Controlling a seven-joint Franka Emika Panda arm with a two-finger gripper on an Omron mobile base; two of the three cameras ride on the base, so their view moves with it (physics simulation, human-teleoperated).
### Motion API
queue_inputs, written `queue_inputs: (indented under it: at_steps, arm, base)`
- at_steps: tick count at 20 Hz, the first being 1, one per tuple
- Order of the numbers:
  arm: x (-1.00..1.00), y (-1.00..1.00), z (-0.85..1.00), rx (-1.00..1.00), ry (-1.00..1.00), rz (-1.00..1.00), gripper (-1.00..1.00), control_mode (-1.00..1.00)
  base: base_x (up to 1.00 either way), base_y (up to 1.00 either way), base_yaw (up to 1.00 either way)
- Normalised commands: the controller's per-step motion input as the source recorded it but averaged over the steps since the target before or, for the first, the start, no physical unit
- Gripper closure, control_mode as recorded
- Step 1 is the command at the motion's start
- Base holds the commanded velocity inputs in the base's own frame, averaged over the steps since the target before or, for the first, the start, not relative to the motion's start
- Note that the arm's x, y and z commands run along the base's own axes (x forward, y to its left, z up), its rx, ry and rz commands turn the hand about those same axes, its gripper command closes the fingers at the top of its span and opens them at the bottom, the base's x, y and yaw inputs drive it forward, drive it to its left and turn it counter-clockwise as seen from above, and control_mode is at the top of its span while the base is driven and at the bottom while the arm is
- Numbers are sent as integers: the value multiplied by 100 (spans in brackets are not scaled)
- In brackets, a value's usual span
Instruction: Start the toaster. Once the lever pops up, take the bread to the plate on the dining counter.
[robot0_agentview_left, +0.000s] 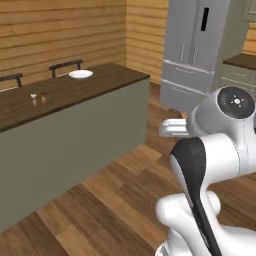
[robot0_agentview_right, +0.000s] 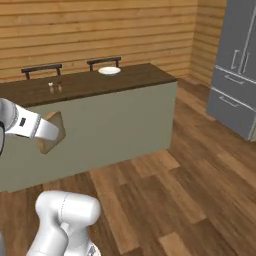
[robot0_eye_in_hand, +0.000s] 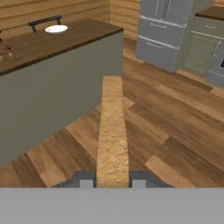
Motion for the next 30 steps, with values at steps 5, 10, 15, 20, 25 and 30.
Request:
queue_inputs:
  at_steps: [5,10,15,20,25,30]
  arm:
    - [0,0,0,0,0,0,100,100]
    - [0,0,0,0,0,0,100,100]
    - [0,0,0,0,0,0,100,100]
    - [0,0,0,0,0,0,100,100]
    - [0,0,0,0,0,0,100,100]
    - [0,0,0,0,0,0,100,100]
  base:
    - [100,-22,30]
    - [100,-36,15]
    - [100,-43,18]
    - [100,-30,35]
    - [100,-42,45]
    - [100,-51,46]
